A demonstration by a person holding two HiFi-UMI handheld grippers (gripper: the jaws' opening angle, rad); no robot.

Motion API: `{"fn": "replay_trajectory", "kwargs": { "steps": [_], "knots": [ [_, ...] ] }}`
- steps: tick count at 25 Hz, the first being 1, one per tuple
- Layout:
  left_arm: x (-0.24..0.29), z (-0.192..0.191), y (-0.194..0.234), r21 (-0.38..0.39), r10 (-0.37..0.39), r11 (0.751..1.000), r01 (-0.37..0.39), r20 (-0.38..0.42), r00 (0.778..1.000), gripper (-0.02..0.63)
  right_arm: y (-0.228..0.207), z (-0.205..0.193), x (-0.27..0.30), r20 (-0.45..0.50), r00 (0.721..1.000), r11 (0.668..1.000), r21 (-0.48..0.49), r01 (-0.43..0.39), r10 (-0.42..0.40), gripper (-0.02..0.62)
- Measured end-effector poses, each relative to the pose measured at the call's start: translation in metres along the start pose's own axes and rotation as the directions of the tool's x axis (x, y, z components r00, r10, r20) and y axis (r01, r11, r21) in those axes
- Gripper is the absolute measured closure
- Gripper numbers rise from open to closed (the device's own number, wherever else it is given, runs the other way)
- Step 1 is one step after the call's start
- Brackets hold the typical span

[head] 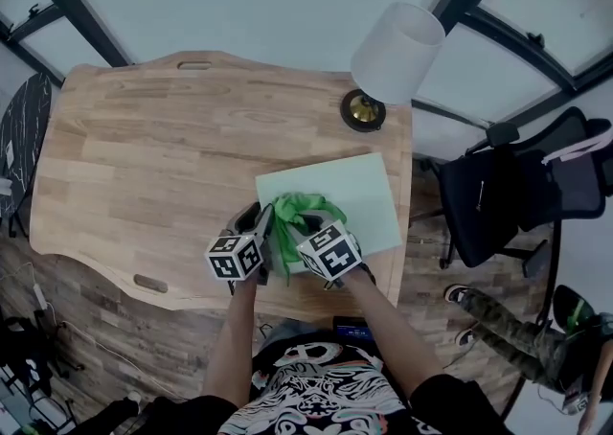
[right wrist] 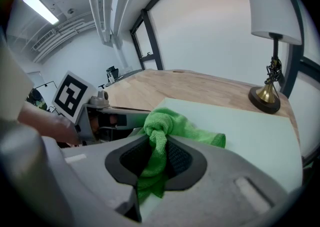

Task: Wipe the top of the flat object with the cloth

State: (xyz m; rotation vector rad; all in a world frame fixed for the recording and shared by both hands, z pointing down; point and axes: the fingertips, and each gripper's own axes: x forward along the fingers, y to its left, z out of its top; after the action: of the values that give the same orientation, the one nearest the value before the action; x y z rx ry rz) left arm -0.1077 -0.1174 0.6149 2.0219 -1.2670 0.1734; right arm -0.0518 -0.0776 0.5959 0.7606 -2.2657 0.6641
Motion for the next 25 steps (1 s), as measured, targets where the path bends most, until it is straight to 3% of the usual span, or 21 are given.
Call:
{"fn": "replay_trajectory", "kwargs": {
  "steps": [14, 25],
  "knots": [
    [0.001, 0.001, 0.0, 0.001, 0.002, 1.0, -0.002, -0.009, 1.0, 0.469, 0.009, -0.007, -0.005, -0.014, 0.999, 0.999, -0.03, -0.036, 0.036, 0.522],
    [0.001, 0.002, -0.001, 0.005, 0.005, 1.0, -0.005, -0.022, 1.0, 0.469, -0.025, -0.003, -0.012, 0.025, 0.998, 0.997, -0.044, 0.065, -0.064, 0.522]
  ]
}}
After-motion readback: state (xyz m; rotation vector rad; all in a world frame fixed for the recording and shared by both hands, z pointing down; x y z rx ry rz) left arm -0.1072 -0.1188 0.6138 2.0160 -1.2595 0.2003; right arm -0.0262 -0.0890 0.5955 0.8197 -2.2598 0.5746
